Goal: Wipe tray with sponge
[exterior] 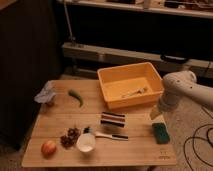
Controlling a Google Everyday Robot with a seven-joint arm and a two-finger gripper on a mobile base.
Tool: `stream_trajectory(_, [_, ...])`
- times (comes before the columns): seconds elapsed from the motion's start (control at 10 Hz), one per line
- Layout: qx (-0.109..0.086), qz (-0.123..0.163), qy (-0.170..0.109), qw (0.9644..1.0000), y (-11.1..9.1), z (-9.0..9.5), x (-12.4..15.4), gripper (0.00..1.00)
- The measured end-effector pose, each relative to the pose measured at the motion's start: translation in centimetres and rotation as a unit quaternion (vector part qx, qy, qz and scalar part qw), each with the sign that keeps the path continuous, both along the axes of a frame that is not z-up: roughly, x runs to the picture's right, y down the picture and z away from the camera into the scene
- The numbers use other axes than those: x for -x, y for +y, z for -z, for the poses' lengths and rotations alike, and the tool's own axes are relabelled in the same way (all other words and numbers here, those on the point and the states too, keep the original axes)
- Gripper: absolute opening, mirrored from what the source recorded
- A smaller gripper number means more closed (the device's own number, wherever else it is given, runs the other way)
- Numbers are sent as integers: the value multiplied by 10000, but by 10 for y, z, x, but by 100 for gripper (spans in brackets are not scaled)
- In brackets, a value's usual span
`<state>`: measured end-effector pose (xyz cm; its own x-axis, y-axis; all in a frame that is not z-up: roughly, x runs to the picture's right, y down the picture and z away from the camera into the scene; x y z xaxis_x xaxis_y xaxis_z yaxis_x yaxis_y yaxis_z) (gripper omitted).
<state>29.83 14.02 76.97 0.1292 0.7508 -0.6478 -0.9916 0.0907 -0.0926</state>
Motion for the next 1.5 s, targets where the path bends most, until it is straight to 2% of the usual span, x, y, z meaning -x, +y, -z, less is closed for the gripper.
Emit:
stream_trajectory(0.2, [12,32,-5,10000,2,-2,3,65])
stream_trajectory(0.5, [108,125,201,9997,14,-4,11,65])
stream_trajectory(1.1, [221,112,559,9981,49,-6,11,64])
stream_trajectory(1.4, [224,99,640,9976,68,0,18,43])
stream_trajectory(1.5, [221,84,610,9979,74,4,19,42])
